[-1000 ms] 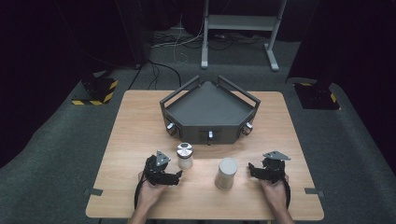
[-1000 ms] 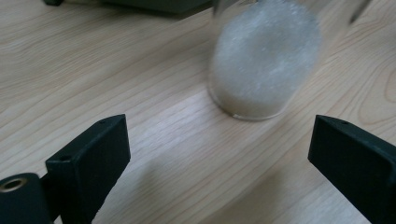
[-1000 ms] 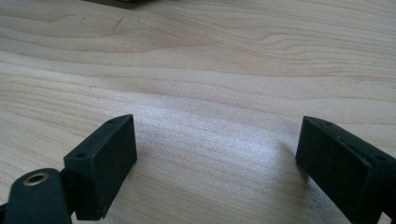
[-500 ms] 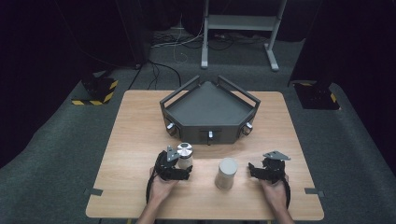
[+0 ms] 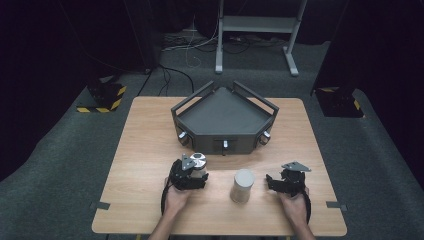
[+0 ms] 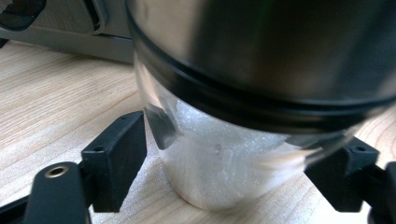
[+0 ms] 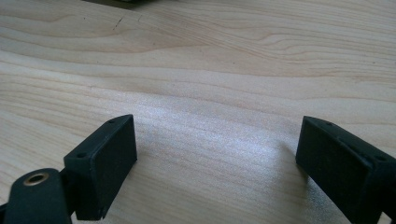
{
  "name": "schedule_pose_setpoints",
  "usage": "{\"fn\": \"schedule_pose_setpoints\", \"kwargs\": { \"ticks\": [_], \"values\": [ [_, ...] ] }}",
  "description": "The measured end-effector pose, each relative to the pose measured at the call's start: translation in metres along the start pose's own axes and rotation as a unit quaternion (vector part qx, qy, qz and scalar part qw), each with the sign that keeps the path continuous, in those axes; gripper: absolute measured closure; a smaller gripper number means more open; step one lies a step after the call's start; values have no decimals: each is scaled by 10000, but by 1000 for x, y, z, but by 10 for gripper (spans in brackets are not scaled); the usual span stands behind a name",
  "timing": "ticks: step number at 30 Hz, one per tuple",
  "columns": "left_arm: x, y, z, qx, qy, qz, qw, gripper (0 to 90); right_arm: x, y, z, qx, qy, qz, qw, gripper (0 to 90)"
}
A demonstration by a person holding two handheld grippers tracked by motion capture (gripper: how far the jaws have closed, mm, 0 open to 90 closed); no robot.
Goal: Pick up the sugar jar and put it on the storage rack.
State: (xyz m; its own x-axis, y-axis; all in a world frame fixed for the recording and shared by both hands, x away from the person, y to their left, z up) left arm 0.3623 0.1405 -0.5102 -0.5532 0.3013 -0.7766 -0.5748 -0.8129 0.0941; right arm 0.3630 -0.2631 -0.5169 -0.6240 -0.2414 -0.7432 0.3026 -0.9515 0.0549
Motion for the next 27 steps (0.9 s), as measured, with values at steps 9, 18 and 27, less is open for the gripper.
{"fn": "schedule_pose_setpoints", "kwargs": {
  "ticks": [9, 18, 27],
  "values": [
    [-1, 2, -1, -21, 42, -33, 10000, 281, 0, 0, 0, 0, 0, -1, 10000, 119],
    [6, 19, -16, -92, 1008, 967, 9902, 303, 0, 0, 0, -2, 1, -1, 10000, 119],
    [1, 9, -4, -162, 251, -23, 9996, 314, 0, 0, 0, -1, 1, -2, 10000, 119]
  ]
}}
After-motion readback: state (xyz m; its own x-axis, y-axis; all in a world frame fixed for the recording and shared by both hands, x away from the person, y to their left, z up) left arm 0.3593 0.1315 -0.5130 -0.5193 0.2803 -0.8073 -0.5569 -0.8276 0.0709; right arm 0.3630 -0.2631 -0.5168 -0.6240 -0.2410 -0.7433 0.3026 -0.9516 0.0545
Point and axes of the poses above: each handheld gripper's, and its own axes: z roughly backward along the jaws, x roughly out of its underside, y roughly to its right, the point moved 10 cm from there along -z, roughly forward along the jaws, and after that the axes turned 4 degrees about x, right-handed, at the moved point
